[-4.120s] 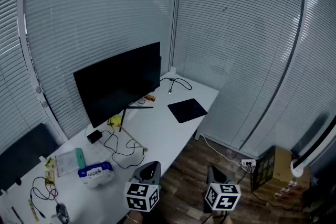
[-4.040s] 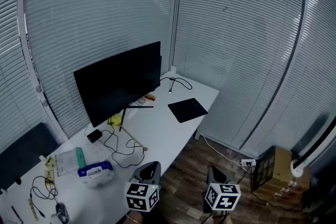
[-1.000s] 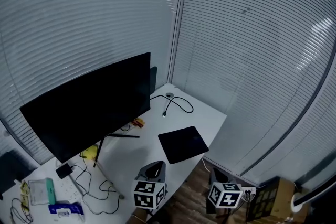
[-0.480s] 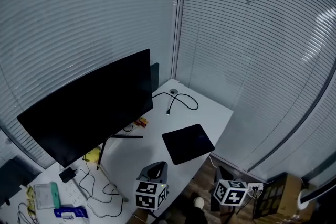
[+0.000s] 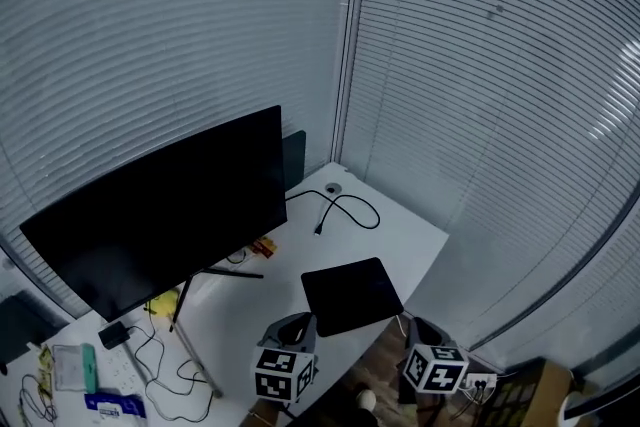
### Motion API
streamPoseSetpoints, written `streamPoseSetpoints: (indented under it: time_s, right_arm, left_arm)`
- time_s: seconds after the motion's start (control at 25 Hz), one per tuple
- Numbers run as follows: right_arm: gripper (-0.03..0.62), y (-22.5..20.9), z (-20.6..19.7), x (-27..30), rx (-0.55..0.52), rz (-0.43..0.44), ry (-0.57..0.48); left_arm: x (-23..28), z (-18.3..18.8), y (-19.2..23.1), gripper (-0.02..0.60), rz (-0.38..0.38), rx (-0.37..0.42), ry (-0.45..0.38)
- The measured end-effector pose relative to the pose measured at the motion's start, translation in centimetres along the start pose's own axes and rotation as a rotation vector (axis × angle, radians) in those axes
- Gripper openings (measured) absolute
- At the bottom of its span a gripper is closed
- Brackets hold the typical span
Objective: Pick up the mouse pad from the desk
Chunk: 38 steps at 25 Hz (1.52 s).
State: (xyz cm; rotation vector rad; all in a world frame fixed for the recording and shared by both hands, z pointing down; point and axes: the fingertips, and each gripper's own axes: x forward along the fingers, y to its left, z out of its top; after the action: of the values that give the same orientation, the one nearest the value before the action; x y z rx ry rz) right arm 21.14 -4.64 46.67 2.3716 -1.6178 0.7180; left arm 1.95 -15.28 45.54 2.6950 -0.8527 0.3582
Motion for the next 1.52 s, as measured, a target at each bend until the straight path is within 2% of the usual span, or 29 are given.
streamPoseSetpoints:
  time_s: [0.48,0.72,1.04,1.2,1.32,1.52]
  right_arm:
    - [0.034,-3.4,3.5,6.3,-0.021,0.092,0.014]
    - [0.034,-4.6,4.9,9.3,-0.047,0.158,0.031]
    - [0.034,-5.1,6.0,12.5,-0.116,0.283,0.074]
    - [0.034,-4.2,5.5,14.3,-0.129,0.347,0.108]
    - [0.034,-3.2,4.8,15.3,-0.133,0.378,0.135]
    - [0.034,-2.4,4.5,16.4,-0.145,0.391,0.154]
  left_arm:
    - [5.8,1.8,-0.6,0.017,0.11,0.017,0.013]
    - [7.4,2.2,0.0,0.017,0.201,-0.014,0.01]
    - [7.1,1.3,0.3,0.017,0.369,-0.088,0.0]
    - [6.1,-0.1,0.8,0.017,0.451,-0.12,0.029]
    - [5.5,-1.1,1.3,0.017,0.488,-0.134,0.057]
    - [5.7,-1.6,2.8,0.017,0.509,-0.152,0.063]
